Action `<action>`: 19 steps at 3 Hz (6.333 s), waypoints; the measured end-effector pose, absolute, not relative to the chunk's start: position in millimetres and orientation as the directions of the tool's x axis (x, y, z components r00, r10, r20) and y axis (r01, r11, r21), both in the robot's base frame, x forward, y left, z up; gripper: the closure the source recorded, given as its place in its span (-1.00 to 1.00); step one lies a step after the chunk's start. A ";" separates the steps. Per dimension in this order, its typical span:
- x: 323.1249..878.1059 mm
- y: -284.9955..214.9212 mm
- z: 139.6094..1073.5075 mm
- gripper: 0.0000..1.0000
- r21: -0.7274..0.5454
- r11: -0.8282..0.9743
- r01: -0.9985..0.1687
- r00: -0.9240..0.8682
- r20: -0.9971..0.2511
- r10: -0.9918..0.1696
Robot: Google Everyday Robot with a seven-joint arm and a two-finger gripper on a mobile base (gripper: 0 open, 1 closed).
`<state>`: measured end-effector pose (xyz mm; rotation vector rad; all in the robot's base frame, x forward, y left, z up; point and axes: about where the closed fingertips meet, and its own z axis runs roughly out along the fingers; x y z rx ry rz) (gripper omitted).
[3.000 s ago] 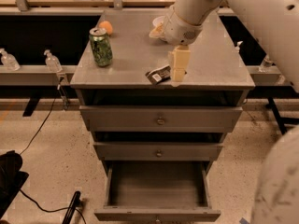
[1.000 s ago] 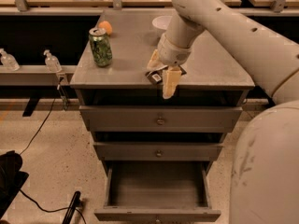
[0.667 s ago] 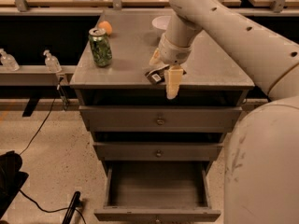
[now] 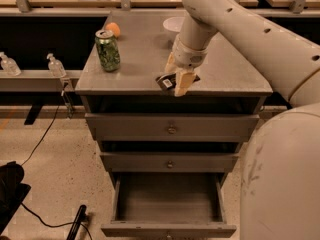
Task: Place rxbar chocolate into bottom drawer
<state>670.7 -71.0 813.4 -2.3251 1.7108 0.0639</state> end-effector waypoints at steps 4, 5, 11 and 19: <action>638.9 -77.9 858.6 1.00 -0.234 -0.223 -0.946 0.279 -0.242 -0.929; 592.5 -65.2 869.6 1.00 -0.234 -0.038 -0.972 0.143 -0.449 -0.882; 523.4 -127.4 682.5 1.00 0.025 0.364 -0.931 -0.220 -0.834 -0.506; 562.2 -234.9 377.6 1.00 -0.143 0.294 -0.945 0.086 -0.976 -0.198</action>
Offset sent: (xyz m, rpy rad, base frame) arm -0.0173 -0.0199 0.0387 -0.0446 -0.0477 -0.0041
